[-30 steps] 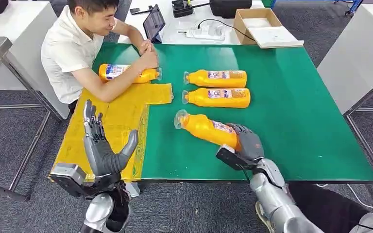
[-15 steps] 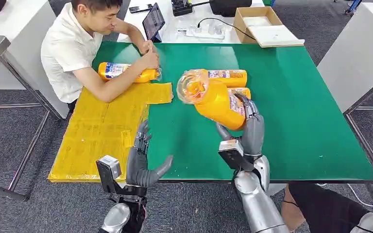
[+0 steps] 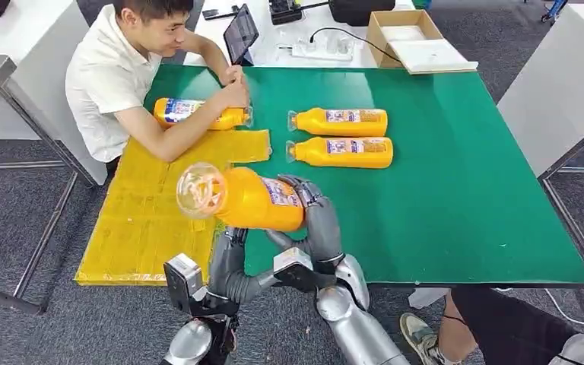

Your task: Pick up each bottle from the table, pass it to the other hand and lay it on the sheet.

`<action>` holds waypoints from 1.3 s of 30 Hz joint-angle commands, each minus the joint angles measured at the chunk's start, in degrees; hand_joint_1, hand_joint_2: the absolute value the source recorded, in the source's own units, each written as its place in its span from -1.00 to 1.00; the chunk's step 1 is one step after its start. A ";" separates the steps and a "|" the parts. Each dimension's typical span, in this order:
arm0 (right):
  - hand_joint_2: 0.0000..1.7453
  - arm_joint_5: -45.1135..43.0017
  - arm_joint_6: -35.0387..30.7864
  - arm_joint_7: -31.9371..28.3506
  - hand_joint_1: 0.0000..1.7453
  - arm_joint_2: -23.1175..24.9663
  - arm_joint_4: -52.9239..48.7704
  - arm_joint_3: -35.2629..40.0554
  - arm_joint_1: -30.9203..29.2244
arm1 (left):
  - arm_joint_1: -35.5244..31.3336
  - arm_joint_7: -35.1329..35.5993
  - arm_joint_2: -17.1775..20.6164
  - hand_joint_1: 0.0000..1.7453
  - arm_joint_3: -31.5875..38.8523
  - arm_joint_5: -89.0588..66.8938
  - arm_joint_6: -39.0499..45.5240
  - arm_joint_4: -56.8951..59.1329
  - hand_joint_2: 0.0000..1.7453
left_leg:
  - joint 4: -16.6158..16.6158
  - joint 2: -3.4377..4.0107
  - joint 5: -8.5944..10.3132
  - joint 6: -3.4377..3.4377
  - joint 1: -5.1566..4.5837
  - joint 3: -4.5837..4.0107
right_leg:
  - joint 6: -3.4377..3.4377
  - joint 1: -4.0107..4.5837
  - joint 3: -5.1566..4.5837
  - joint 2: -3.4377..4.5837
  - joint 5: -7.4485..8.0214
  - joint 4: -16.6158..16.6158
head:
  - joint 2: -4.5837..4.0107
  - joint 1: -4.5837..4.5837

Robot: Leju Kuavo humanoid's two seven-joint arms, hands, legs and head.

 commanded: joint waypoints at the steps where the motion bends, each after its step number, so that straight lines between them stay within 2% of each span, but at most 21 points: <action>1: 1.00 1.47 -0.58 -1.47 1.00 3.06 15.43 8.42 -0.11 | -1.09 -3.70 0.15 -1.00 0.51 2.51 3.90 -3.14 1.00 | -0.07 0.23 -0.07 -0.07 0.05 0.25 | -0.09 0.06 0.20 0.12 -0.02 -0.09 | 0.00 0.00; 7: 1.00 1.95 -3.37 -2.62 1.00 3.64 16.99 10.85 1.26 | -1.77 -4.68 -0.58 -1.00 0.95 4.97 9.46 -5.00 1.00 | -0.04 0.06 -0.04 -0.06 0.02 0.13 | -0.07 0.04 0.10 -0.02 -0.04 -0.06 | 0.00 -0.04; 11: 1.00 1.74 -3.51 -2.11 1.00 3.57 17.16 11.98 1.35 | -2.86 -2.54 -0.18 -1.00 0.04 11.05 5.83 -3.44 1.00 | -0.07 0.06 -0.06 -0.10 0.07 0.28 | -0.12 0.09 0.26 -0.12 -0.07 -0.12 | 0.00 -0.02; 31: 1.00 2.30 -3.75 -2.61 1.00 3.86 17.66 13.02 1.66 | -3.47 -1.14 -0.34 -1.00 0.68 13.65 5.11 -2.49 1.00 | -0.06 0.05 -0.06 -0.10 0.05 0.26 | -0.12 0.08 0.24 -0.13 -0.07 -0.11 | 0.00 0.00; 32: 1.00 2.37 -4.00 -2.77 1.00 4.02 17.74 13.21 1.79 | -3.90 -1.07 -0.23 -0.84 0.68 13.78 4.93 -1.85 1.00 | -0.05 0.05 -0.03 -0.07 0.03 0.17 | -0.08 0.05 0.13 -0.09 -0.05 -0.08 | 0.00 0.00; 33: 1.00 2.63 -4.50 -2.90 1.00 4.02 17.81 13.41 1.77 | -4.12 -0.74 -0.22 1.00 0.61 14.08 4.64 -1.36 1.00 | -0.08 0.06 -0.05 -0.10 0.05 0.26 | -0.12 0.08 0.23 -0.12 -0.07 -0.11 | 0.00 0.00; 36: 1.00 2.46 -6.70 -3.41 1.00 3.73 17.18 14.05 1.63 | -4.90 1.65 -0.16 1.00 0.33 14.71 3.63 1.43 1.00 | -0.05 0.00 -0.03 -0.07 0.04 0.16 | -0.09 0.07 0.15 -0.14 -0.06 -0.09 | 0.00 0.00; 37: 1.00 2.60 -7.12 -3.34 0.78 3.62 16.83 14.16 1.71 | -4.96 2.18 -0.21 1.00 0.46 15.04 3.50 1.90 1.00 | -0.08 0.01 -0.05 -0.10 0.04 0.25 | -0.12 0.07 0.23 -0.16 -0.09 -0.11 | 0.00 0.00; 38: 1.00 2.34 -7.11 -3.09 0.20 3.36 15.65 14.32 2.13 | -4.93 2.64 -0.27 1.00 0.84 15.90 3.02 2.55 1.00 | -0.08 -0.01 -0.02 -0.07 0.03 0.17 | -0.08 0.05 0.14 -0.15 -0.06 -0.09 | 0.00 0.00; 39: 1.00 2.32 -7.26 -3.05 -0.76 3.30 15.07 14.39 2.48 | -4.80 2.64 -0.17 1.00 0.87 15.91 3.00 2.48 1.00 | -0.08 -0.02 -0.04 -0.09 0.04 0.23 | -0.11 0.07 0.22 -0.18 -0.08 -0.11 | 0.00 -0.02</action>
